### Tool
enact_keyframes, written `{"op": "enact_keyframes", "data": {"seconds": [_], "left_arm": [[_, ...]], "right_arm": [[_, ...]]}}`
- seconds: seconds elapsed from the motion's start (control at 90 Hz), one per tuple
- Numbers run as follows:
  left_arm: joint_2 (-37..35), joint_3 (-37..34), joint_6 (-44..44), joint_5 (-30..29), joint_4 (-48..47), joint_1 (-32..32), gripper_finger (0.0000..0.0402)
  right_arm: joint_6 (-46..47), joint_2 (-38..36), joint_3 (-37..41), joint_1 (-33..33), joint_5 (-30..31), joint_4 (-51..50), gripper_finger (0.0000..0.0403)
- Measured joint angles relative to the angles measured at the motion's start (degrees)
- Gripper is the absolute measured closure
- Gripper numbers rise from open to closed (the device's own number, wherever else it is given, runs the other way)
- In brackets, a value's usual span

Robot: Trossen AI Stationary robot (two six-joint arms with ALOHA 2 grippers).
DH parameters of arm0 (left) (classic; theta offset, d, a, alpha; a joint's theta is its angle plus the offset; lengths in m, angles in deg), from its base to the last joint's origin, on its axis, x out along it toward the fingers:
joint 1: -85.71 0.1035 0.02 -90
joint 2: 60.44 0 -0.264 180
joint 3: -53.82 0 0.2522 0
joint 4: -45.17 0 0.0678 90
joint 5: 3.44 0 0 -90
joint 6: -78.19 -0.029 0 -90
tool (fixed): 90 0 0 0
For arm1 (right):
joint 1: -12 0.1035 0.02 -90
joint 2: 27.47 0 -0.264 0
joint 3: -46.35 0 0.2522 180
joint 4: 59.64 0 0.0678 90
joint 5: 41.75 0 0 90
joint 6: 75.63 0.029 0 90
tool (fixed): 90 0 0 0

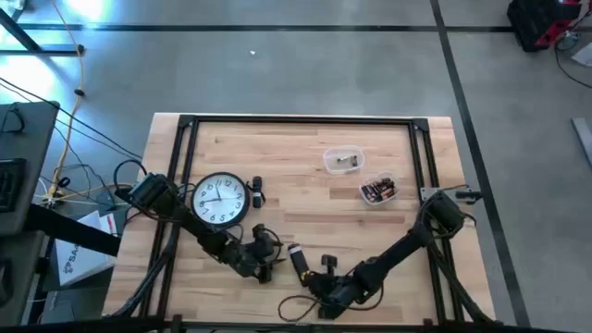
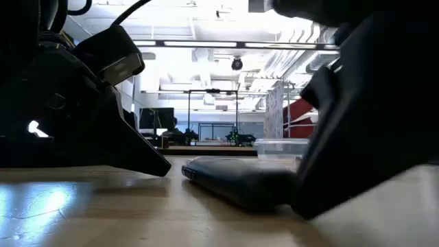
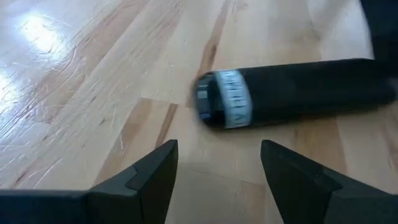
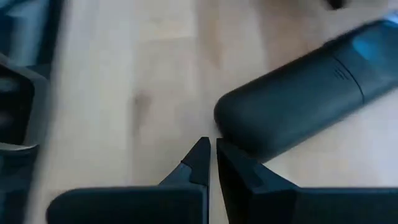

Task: Insert battery
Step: Put the black remote control face up on the center of the table

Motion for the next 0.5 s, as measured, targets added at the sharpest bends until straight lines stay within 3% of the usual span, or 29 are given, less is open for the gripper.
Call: {"op": "enact_keyframes", "data": {"seconds": [0.267, 0.5], "left_arm": [[-0.2, 0.2, 2.2, 1.4, -2.5, -0.1, 0.0190], [-0.2, 0.2, 2.7, 1.5, -3.5, -0.1, 0.0190]], "right_arm": [[0.1, -1.2, -0.2, -2.7, 2.8, -8.5, 0.0403], [5.4, -6.9, 0.0, -2.9, 13.3, -23.5, 0.0403]]}}
